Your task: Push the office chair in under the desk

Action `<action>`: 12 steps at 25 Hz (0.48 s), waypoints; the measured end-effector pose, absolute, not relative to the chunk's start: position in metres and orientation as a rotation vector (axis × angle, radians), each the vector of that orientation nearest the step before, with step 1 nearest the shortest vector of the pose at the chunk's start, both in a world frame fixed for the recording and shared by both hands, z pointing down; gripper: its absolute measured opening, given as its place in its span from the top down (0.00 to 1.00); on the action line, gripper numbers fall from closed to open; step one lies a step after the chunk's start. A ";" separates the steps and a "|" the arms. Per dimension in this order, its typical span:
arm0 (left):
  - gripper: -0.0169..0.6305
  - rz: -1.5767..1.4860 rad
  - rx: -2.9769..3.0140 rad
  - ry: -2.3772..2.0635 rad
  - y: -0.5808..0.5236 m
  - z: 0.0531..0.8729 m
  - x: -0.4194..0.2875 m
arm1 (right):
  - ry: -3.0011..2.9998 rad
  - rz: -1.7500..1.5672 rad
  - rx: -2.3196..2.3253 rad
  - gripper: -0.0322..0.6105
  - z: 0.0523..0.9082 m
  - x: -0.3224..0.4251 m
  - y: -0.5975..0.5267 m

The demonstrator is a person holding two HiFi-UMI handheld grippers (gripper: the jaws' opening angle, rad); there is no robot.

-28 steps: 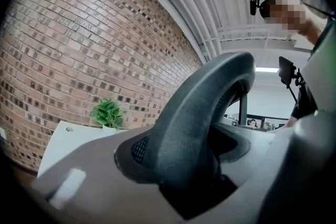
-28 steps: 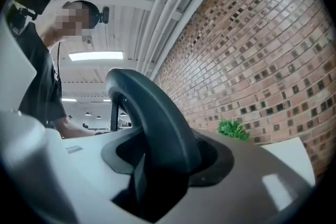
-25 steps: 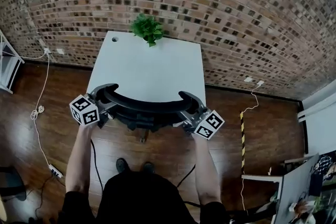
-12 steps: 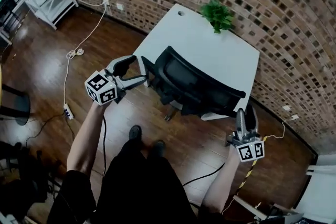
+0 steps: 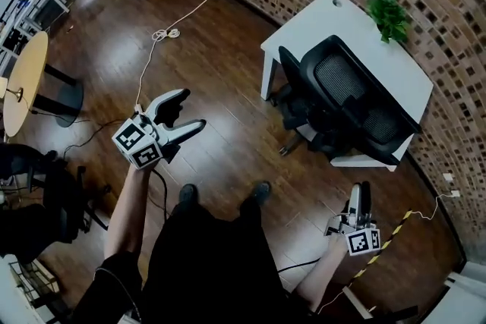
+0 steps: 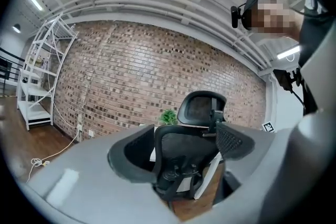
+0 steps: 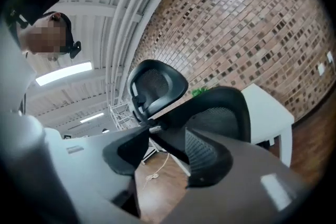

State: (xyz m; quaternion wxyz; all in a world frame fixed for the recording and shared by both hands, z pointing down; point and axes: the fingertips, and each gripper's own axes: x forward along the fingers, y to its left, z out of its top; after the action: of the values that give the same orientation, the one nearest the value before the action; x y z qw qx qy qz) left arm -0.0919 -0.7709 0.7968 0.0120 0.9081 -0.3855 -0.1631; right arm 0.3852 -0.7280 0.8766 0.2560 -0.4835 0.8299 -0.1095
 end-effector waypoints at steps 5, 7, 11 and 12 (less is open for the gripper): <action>0.10 -0.493 2.986 -0.992 -0.704 0.778 -0.104 | 2.355 -0.396 -1.119 0.63 0.877 0.266 -0.678; 0.10 -0.499 3.059 -0.851 -0.667 0.769 -0.107 | 2.430 -0.457 -1.160 0.65 0.883 0.210 -0.650; 0.10 -0.503 3.134 -0.562 -0.587 0.736 -0.117 | 2.453 -0.534 -1.186 0.68 0.844 0.110 -0.567; 0.10 -0.498 3.125 -0.512 -0.565 0.722 -0.121 | 2.441 -0.566 -1.163 0.68 0.824 0.088 -0.537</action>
State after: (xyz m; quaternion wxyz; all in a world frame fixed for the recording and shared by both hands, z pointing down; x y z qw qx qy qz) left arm -0.1209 -0.5650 0.7222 -0.0318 0.9744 -0.1595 -0.1552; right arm 0.0879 -0.5374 0.8235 0.1882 -0.4136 0.8678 -0.2013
